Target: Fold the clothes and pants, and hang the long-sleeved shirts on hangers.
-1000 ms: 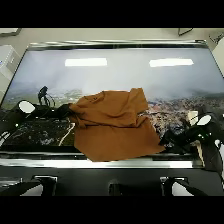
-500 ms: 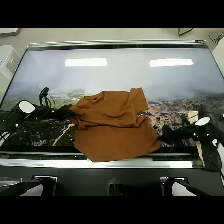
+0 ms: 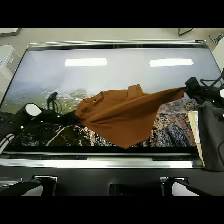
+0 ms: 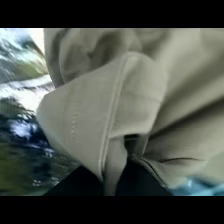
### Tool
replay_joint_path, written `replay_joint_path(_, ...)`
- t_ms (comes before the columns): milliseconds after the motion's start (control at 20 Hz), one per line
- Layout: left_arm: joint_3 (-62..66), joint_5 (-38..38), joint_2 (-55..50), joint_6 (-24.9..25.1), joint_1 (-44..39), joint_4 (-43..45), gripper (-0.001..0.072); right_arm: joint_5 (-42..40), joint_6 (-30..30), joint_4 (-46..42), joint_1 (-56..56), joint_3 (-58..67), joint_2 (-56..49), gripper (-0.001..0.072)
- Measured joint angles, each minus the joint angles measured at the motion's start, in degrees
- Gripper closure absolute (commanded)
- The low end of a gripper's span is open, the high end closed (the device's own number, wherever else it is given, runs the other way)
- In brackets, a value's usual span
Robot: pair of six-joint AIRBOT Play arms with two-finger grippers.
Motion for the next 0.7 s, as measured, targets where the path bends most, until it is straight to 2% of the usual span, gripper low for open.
replay_joint_path(50, -0.76, 0.33, -0.31, 0.04, -1.99, 0.0, 0.0671, 2.27, 0.33, -0.11, 0.0, 0.5, -1.2, 0.0672)
replay_joint_path(100, -1.29, 0.76, -0.63, 0.0, -4.0, -0.17, 0.0605, 4.74, 0.74, -0.22, 0.0, 0.85, -2.32, 0.0576)
replay_joint_path(150, -1.73, 1.36, -1.01, -0.07, -6.21, -0.72, 0.0316, 7.58, 0.76, -0.46, 0.0, 1.07, -3.32, 0.0319)
replay_joint_path(200, -1.84, 1.46, -1.18, -0.17, -8.0, -1.79, -0.0013, 10.64, 0.94, -0.7, 0.0, 1.29, -4.17, 0.0029)
replay_joint_path(250, -1.33, 1.2, -1.29, -0.11, -9.44, -3.06, -0.0008, 12.98, 0.94, -0.87, -0.02, 1.44, -4.52, 0.0008)
replay_joint_path(400, 5.03, -5.49, -1.05, 3.54, -9.2, -2.71, -0.0009, 20.31, 0.0, -2.8, -0.09, 1.66, -4.26, 0.0018)
replay_joint_path(550, 16.11, -12.07, -0.81, 5.64, -2.91, 1.97, -0.0008, 29.07, -2.16, -6.03, -0.04, 0.48, -3.76, 0.0018)
replay_joint_path(700, 22.71, -13.86, -2.27, 5.05, 5.49, 4.55, -0.0008, 34.21, -3.72, -6.47, -0.02, -5.01, -3.04, 0.0018)
